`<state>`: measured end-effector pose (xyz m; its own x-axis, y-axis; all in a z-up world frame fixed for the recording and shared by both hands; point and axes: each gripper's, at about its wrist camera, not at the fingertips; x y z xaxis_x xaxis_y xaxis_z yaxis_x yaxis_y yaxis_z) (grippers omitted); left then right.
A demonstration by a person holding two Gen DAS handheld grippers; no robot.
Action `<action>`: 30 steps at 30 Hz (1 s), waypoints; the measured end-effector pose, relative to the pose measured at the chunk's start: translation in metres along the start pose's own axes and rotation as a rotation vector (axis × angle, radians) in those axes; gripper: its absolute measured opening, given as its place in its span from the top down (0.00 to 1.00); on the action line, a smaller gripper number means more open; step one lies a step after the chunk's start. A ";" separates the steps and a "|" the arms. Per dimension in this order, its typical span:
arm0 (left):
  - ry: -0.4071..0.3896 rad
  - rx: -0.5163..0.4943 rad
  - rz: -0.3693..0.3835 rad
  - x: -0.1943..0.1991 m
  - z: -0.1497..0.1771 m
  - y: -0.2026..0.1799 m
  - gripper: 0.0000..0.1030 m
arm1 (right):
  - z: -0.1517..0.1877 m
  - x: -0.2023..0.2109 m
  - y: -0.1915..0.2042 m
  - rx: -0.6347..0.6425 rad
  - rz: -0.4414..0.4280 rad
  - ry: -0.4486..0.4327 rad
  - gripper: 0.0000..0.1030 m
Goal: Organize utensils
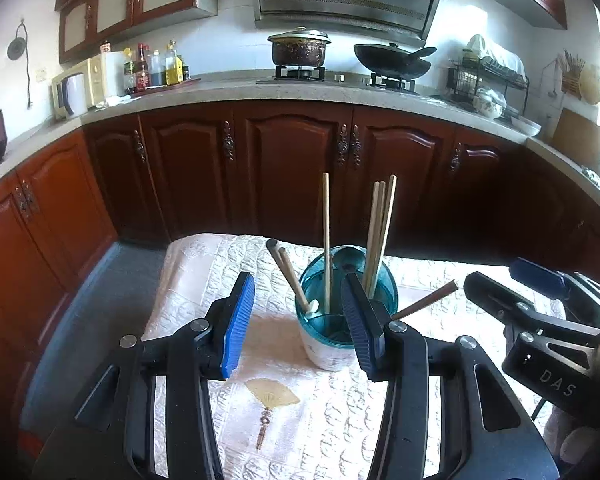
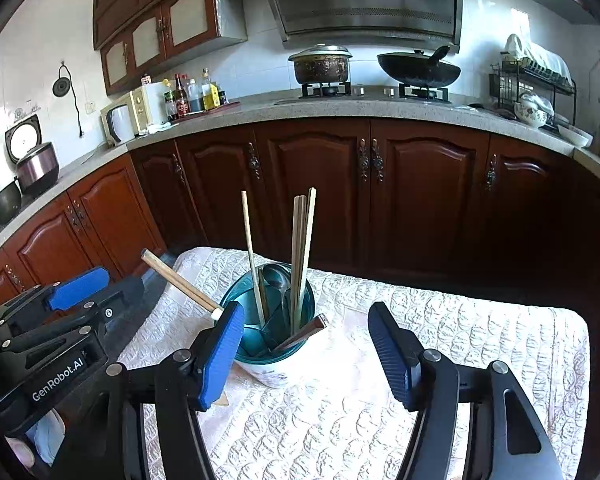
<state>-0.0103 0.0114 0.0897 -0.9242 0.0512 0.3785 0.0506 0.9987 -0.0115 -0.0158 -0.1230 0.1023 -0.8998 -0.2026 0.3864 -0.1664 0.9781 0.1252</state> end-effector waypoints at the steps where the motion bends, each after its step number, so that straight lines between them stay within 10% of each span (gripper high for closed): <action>1: 0.000 -0.003 -0.003 0.000 0.000 0.000 0.57 | 0.000 0.000 0.001 0.000 0.001 0.000 0.39; 30: 0.007 -0.004 -0.022 -0.004 0.003 0.000 0.57 | 0.005 -0.009 0.001 -0.003 0.002 0.034 0.38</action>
<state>-0.0073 0.0115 0.0856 -0.9225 0.0293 0.3848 0.0317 0.9995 0.0001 -0.0102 -0.1197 0.0948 -0.8861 -0.2024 0.4170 -0.1634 0.9783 0.1275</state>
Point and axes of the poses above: each gripper's, at about its wrist camera, not at the fingertips, and x roughly against the way its jaws point, y to its left, z to its underside, and after that the axes turned 13 degrees about -y, right-handed
